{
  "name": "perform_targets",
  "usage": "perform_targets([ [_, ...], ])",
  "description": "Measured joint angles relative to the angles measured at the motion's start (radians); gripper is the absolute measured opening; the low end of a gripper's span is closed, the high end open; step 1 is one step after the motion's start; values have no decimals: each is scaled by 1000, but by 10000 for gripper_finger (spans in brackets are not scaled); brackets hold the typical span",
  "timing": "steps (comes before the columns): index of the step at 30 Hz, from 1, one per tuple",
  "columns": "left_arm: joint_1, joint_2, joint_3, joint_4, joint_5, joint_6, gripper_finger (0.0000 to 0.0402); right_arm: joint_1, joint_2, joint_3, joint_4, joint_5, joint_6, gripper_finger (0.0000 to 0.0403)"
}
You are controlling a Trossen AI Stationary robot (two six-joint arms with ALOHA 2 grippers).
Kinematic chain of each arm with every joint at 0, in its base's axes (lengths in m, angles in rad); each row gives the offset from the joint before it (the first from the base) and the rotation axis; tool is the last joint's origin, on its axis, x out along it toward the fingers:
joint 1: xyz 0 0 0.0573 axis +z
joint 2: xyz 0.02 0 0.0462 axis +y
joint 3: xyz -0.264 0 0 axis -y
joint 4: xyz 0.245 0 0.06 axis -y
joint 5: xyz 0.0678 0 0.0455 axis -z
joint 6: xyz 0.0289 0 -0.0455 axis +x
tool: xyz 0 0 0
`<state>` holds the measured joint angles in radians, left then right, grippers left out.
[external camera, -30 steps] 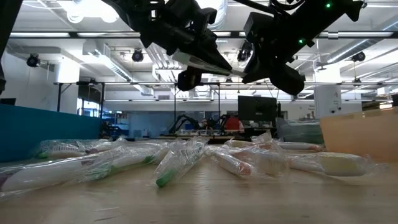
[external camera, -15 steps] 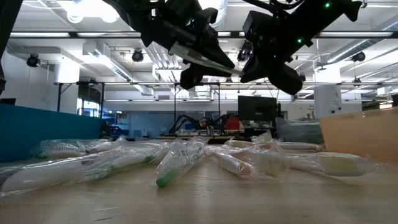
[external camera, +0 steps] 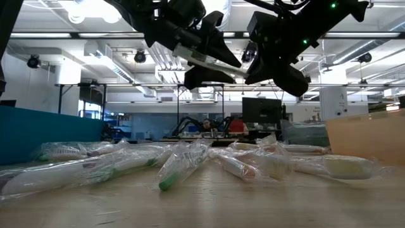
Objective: Pick & Place Toothbrushes
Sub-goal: Put the green toothbrush into the black bin
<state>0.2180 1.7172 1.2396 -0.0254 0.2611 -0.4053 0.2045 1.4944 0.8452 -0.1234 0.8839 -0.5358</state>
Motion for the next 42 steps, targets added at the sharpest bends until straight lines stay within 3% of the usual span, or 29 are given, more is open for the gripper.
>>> perform_targets([
  [13, 16, -1, 30, -19, 2, 143, 225, 0, 0, 0, -1, -33, 13, 36],
  [22, 59, -2, 36, -34, -14, 236, 223, 0, 0, 0, -27, -139, 57, 36],
  [27, 86, -3, 34, -71, -122, 273, 223, 0, 0, 0, -69, -184, 101, 36],
  [36, 96, -5, 33, -156, -470, 346, 223, -20, -1, 0, -184, -243, 220, 37],
  [42, 96, -14, 32, -204, -554, 352, 223, -70, -1, 0, -309, -265, 331, 36],
])
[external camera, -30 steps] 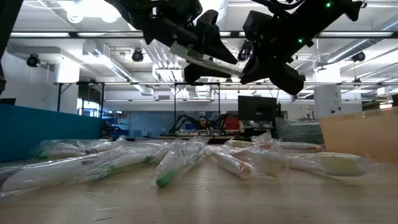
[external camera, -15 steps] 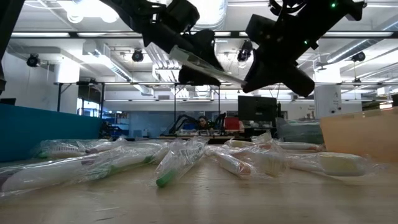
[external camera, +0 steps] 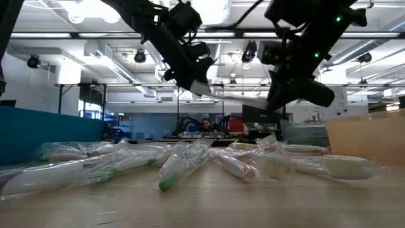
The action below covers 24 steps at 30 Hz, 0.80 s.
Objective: Pick & Place Toothbrushes
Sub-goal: Put the green toothbrush into the black bin
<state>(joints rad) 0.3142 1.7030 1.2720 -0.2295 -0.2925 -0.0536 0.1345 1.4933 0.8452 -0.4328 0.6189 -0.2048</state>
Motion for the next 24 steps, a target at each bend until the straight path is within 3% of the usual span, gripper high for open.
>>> perform_targets([
  [12, -3, -1, -4, -79, -152, -44, 223, -93, 0, 0, -135, 63, 126, 36],
  [24, -18, -1, -107, -1, -151, -107, 222, -159, -2, 0, -298, 175, 210, 36],
])
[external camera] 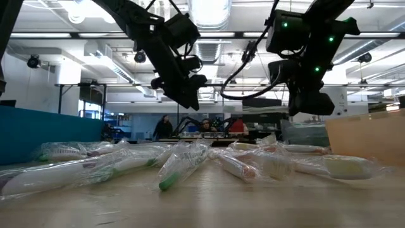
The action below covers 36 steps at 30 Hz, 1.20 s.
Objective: Pick & Place Toothbrushes
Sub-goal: Put the green toothbrush into the black bin
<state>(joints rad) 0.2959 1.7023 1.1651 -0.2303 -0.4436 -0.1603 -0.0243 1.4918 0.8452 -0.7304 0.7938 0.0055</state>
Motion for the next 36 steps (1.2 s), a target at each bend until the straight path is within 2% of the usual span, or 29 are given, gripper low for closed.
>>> perform_targets([
  [7, -24, -1, -70, 179, 34, 3, 222, -56, -22, 0, -16, 22, -42, 36],
  [14, -28, -2, -162, 428, 183, 27, 222, -109, -133, 7, -23, 21, -87, 36],
  [19, -28, -4, -251, 639, 254, 27, 222, -122, -239, 65, -21, 22, -86, 36],
  [27, -28, -39, -361, 848, 389, 25, 222, -121, -329, 226, -23, 21, -91, 36],
  [29, -27, -49, -391, 928, 451, 25, 222, -120, -333, 275, -31, 20, -86, 36],
  [32, -19, -61, -443, 1069, 597, 28, 222, -120, -322, 359, -73, 19, -62, 36],
  [34, -15, -66, -476, 1164, 701, 26, 222, -120, -301, 421, -141, 17, -26, 36],
  [36, -14, -67, -496, 1255, 746, 20, 222, -120, -277, 486, -227, 16, 24, 36],
])
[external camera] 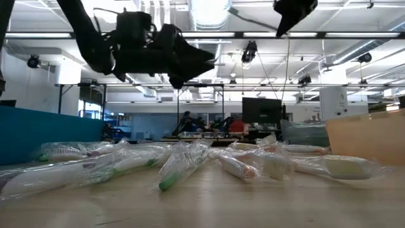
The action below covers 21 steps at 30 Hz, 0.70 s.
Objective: Pick & Place Toothbrushes
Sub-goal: Put the green toothbrush into the black bin
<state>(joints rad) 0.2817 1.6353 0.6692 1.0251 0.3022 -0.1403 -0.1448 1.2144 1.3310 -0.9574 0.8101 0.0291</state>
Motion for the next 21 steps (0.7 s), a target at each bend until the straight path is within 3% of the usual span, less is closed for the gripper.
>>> perform_targets([
  [7, 0, 0, -4, 72, 6, -35, 222, 0, 120, 190, -378, -3, 259, 36],
  [11, -2, 0, 17, 77, 142, -54, 223, -2, 176, 228, -534, -21, 362, 36],
  [16, -9, -2, 29, 77, 321, -108, 223, -29, 208, 221, -587, -124, 392, 37],
  [21, -10, -2, 31, 74, 341, -154, 223, -55, 197, 205, -613, -166, 454, 37],
])
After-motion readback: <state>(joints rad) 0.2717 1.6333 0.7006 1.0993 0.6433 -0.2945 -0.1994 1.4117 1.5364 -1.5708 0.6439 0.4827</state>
